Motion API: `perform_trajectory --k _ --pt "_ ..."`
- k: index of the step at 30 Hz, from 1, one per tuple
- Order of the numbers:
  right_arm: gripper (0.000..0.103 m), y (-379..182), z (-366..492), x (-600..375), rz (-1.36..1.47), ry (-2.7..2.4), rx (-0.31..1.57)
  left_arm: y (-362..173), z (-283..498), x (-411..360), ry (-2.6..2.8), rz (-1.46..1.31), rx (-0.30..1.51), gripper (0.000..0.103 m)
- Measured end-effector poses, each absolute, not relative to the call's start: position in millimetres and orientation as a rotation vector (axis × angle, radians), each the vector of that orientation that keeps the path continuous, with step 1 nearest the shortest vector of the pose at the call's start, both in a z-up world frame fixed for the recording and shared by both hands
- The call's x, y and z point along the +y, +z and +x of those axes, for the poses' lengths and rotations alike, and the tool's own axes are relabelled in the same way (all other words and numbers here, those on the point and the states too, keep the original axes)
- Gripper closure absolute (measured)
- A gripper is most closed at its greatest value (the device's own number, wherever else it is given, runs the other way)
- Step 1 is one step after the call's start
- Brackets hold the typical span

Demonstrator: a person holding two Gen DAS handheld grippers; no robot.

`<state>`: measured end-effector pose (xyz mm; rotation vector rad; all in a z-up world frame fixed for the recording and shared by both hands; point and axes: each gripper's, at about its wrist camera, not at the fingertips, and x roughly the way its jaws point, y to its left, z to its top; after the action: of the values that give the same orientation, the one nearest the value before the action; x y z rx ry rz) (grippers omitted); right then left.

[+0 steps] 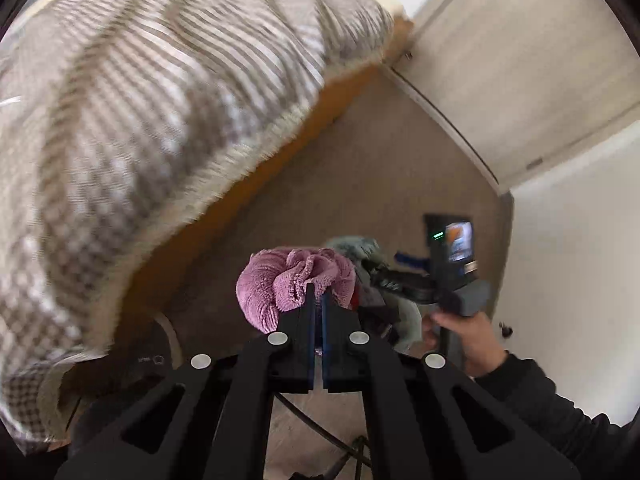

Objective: Collect trash
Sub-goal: 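Carry the cloth and bottle to the green trash bag and open both tools, then move both tools back over the bed toward the remaining trash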

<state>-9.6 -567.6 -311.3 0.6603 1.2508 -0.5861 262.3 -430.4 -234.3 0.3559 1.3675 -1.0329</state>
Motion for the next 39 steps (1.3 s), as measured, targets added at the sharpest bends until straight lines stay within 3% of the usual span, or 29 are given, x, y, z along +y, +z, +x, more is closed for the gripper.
perform_trajectory --k 7,17,19,20,21,24,39 --pt "0.035 -271.7 -76.3 -558.6 0.731 -0.596 1.161 -305.4 225.3 -483.7 -1.096 0.528 1.516 0.103" --pt "0.035 -293.7 -137.6 -540.9 0.805 -0.636 1.247 -378.4 177.4 -543.6 -1.135 0.725 1.677 0.103" --pt "0.035 -295.7 -141.5 -538.7 0.821 -0.643 1.247 -391.9 171.0 -553.1 -1.114 0.772 1.704 0.093" --pt "0.035 -296.0 -142.5 -538.7 0.824 -0.643 1.248 -397.5 164.4 -557.3 -1.087 0.802 1.712 0.08" --pt "0.035 -296.1 -142.4 -539.4 0.828 -0.64 1.248 -401.0 161.1 -563.3 -1.082 0.825 1.703 0.08" --pt "0.035 -294.7 -140.9 -542.8 0.822 -0.625 1.249 -393.2 162.6 -571.1 -1.092 0.799 1.672 0.076" --pt "0.035 -285.1 -110.8 -528.8 0.749 -0.557 1.283 -327.3 212.9 -529.2 -1.054 0.607 1.589 0.075"
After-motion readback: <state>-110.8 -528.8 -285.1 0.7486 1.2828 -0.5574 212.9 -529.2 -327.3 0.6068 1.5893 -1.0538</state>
